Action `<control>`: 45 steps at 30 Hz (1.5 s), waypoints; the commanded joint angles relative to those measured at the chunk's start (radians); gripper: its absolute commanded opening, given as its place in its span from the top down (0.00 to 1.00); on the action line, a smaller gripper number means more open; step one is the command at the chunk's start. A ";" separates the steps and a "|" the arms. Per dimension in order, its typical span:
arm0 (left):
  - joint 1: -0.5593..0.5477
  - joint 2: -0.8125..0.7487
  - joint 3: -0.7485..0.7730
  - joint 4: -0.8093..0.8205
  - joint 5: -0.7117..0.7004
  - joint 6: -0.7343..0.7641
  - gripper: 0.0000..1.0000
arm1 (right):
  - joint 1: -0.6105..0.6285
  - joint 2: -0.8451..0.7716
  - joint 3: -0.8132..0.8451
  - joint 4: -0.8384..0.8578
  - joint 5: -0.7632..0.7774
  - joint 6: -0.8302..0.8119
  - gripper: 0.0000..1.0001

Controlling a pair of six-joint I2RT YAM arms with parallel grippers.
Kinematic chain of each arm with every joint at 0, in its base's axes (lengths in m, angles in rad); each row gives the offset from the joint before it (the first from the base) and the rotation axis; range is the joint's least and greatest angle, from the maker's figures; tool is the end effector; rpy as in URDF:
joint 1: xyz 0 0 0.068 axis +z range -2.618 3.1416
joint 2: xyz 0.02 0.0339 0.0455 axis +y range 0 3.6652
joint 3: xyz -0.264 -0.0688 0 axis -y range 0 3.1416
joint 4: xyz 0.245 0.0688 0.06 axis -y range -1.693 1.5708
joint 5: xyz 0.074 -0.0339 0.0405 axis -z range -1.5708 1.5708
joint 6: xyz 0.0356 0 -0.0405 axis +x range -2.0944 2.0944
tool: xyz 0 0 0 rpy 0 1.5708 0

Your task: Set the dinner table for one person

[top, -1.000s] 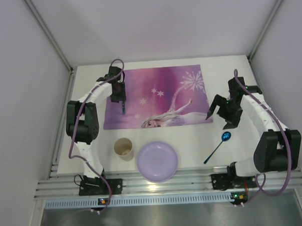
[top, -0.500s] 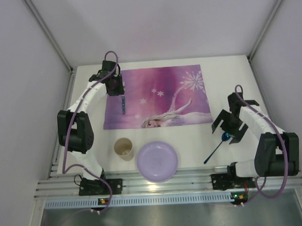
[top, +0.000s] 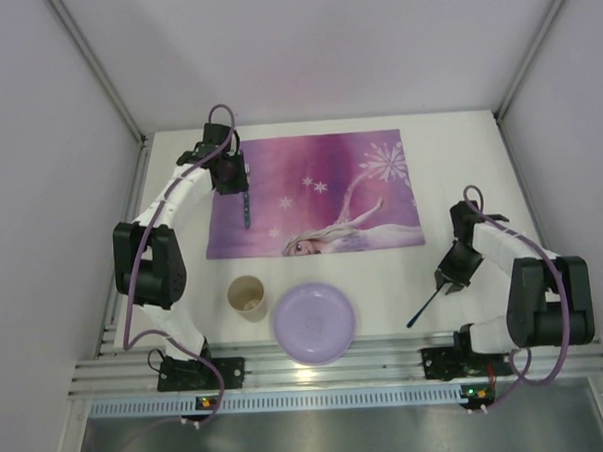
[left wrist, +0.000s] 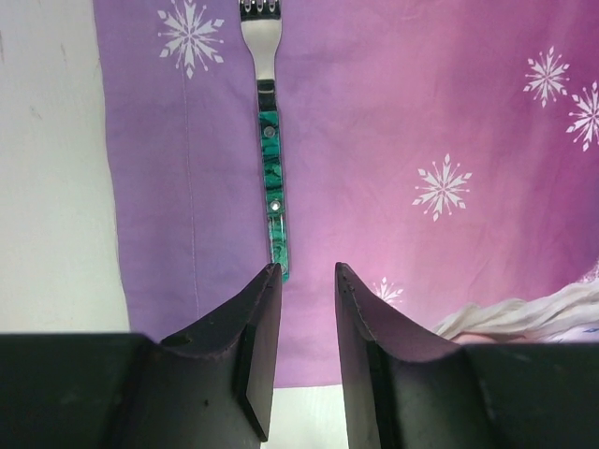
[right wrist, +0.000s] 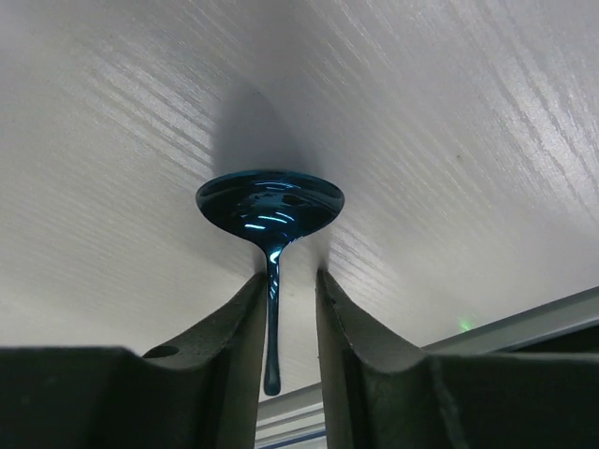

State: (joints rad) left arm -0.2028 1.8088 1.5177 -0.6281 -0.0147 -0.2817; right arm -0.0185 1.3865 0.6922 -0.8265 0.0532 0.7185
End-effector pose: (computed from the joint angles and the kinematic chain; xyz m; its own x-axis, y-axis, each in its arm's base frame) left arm 0.3925 -0.0802 0.2701 -0.8017 -0.1189 -0.5858 -0.0314 0.9870 -0.1574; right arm 0.2037 -0.0057 0.1530 -0.7378 0.6711 -0.0726 0.6732 0.7394 -0.0071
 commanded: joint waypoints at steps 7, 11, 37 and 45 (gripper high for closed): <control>0.002 -0.065 -0.036 0.031 -0.016 0.009 0.65 | -0.011 0.141 -0.003 0.135 0.106 -0.010 0.88; 0.002 -0.069 -0.037 0.031 -0.028 0.013 0.65 | -0.009 0.200 0.000 0.162 0.103 -0.033 1.00; 0.000 -0.158 -0.019 0.001 -0.047 -0.024 0.64 | 0.290 0.732 1.306 -0.204 0.056 -0.392 1.00; 0.000 -0.282 -0.140 -0.010 -0.060 -0.039 0.64 | 0.319 0.982 1.510 -0.210 0.063 -0.415 1.00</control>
State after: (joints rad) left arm -0.2028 1.5894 1.4181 -0.6342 -0.0628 -0.3019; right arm 0.2951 2.3440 2.0979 -1.0058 0.1085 0.3325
